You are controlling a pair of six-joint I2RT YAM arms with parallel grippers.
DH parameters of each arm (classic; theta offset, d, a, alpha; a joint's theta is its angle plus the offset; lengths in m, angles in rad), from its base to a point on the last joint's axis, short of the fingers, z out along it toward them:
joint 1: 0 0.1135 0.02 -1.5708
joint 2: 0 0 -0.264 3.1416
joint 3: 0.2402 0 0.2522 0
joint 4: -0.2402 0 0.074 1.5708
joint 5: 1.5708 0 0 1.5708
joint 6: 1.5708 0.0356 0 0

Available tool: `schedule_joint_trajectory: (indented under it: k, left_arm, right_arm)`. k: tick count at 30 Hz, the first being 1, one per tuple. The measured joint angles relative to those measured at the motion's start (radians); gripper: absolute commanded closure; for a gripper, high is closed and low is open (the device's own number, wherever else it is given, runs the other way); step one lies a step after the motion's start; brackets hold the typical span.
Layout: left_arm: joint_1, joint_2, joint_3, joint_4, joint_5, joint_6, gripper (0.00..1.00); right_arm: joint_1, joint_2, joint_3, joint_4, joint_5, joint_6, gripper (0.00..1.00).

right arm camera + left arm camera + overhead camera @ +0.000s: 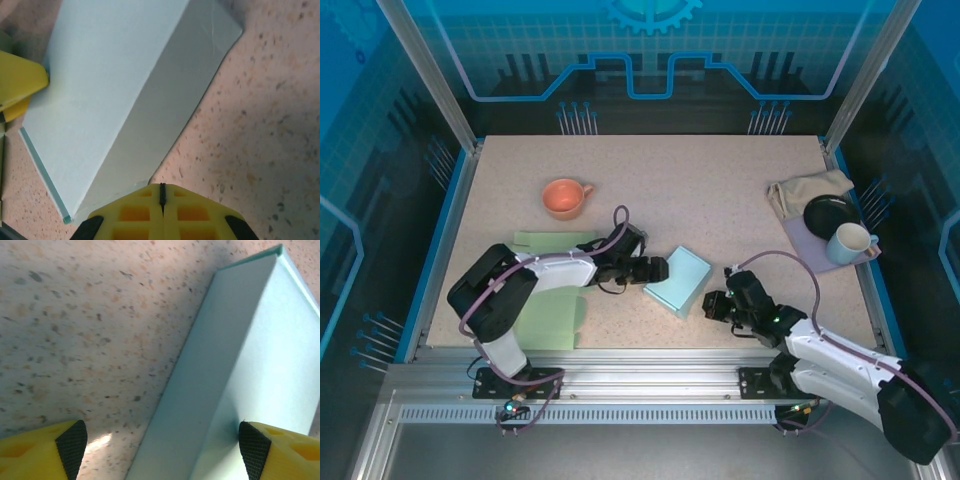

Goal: Fold the paper box

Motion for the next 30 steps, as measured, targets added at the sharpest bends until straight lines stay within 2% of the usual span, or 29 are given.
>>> schedule_joint_trajectory:
  k: [13,20,30]
  left_arm:
    - [-0.072,0.008,-0.013,0.05,-0.031,-0.057,0.17]
    - [-0.097,0.008,-0.014,0.056,-0.084,-0.092,0.17]
    - [-0.137,0.018,-0.032,0.123,-0.135,-0.184,0.17]
  right_arm:
    - [0.087,0.077,-0.024,0.076,-0.012,0.102,1.0]
    - [0.096,0.102,-0.029,0.108,-0.016,0.13,1.0]
    - [0.097,0.242,-0.026,0.229,-0.057,0.174,1.0]
